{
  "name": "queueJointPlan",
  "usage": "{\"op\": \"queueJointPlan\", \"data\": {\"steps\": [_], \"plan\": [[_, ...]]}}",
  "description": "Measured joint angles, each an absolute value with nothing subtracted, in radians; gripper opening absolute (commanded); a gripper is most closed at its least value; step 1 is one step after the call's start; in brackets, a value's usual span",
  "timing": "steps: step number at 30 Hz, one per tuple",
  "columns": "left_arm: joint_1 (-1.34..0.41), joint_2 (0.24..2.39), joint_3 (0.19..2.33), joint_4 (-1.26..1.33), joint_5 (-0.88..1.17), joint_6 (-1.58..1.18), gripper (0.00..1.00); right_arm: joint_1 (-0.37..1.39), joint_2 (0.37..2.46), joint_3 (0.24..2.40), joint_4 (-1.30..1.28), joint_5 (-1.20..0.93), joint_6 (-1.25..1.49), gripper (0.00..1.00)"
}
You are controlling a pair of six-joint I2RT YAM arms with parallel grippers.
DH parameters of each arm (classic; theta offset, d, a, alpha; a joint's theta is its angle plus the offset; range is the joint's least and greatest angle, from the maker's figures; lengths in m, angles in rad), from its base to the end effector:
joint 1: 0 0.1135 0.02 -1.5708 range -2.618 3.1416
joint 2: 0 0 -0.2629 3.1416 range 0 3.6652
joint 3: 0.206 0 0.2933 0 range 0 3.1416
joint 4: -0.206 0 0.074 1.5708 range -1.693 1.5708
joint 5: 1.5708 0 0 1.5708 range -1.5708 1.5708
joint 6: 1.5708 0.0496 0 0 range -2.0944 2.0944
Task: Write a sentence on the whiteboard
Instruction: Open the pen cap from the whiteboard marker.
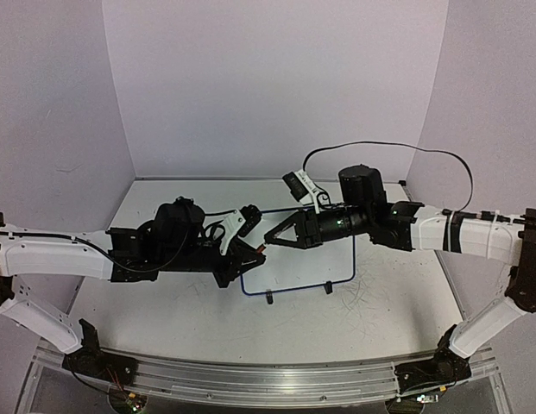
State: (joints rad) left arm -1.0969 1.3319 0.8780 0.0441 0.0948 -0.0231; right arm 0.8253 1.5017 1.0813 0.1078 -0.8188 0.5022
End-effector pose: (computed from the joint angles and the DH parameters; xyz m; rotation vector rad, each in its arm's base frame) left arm 0.1580 -0.3183 0.2478 1.1150 1.7472 -0.8050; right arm 0.2387 0.3119 0.2802 -0.9658 1.9136 1.6150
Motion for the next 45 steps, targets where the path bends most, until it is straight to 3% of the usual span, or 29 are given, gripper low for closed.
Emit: {"op": "queueJointPlan", "data": {"steps": [12,19,34,40,45], "plan": [[-1.097,1.332,0.883,0.044,0.101,-0.025,0.0,0.828,1.502,1.081,0.113,-0.821,0.503,0.23],[-1.099,1.332,0.884,0.044,0.103,-0.027,0.0,0.828,1.502,1.077,0.113,-0.809,0.509,0.0],[-1.125,1.321,0.854,0.158,0.048,-0.053,0.0,0.801,1.423,1.015,0.165,-0.798,0.503,0.0],[-1.1,1.176,0.69,0.117,-0.037,-0.078,0.0,0.594,1.2,0.961,0.16,-0.759,0.474,0.0],[-1.1,1.11,0.65,0.102,-0.108,-0.119,0.0,0.559,1.116,0.958,0.144,-0.718,0.444,0.0]]}}
